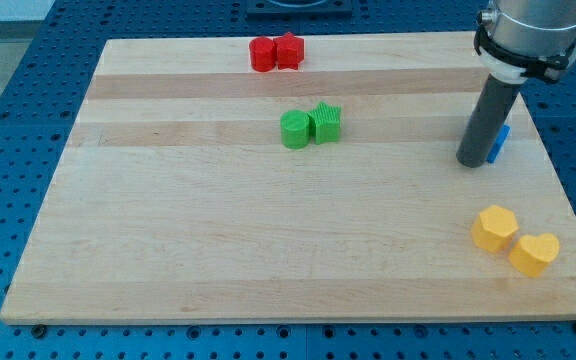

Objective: Move the blue triangle to the right of the green star

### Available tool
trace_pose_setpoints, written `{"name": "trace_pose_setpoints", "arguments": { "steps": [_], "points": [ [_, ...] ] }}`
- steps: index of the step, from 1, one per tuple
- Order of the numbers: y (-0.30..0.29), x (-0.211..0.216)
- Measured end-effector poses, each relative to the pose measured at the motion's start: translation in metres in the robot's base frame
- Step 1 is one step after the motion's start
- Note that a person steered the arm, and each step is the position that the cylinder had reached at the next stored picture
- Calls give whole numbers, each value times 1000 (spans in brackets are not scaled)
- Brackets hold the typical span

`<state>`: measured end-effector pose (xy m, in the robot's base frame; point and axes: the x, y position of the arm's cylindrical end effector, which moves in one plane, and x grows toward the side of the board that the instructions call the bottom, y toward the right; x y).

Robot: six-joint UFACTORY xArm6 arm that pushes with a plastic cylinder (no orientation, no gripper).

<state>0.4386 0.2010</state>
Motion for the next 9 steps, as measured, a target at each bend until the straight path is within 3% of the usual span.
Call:
{"name": "trace_pose_setpoints", "arguments": {
  "steps": [3,4,6,7,9],
  "points": [
    [8,22],
    [42,21],
    [84,-20],
    [84,-50],
    [52,-53]
  ]
}}
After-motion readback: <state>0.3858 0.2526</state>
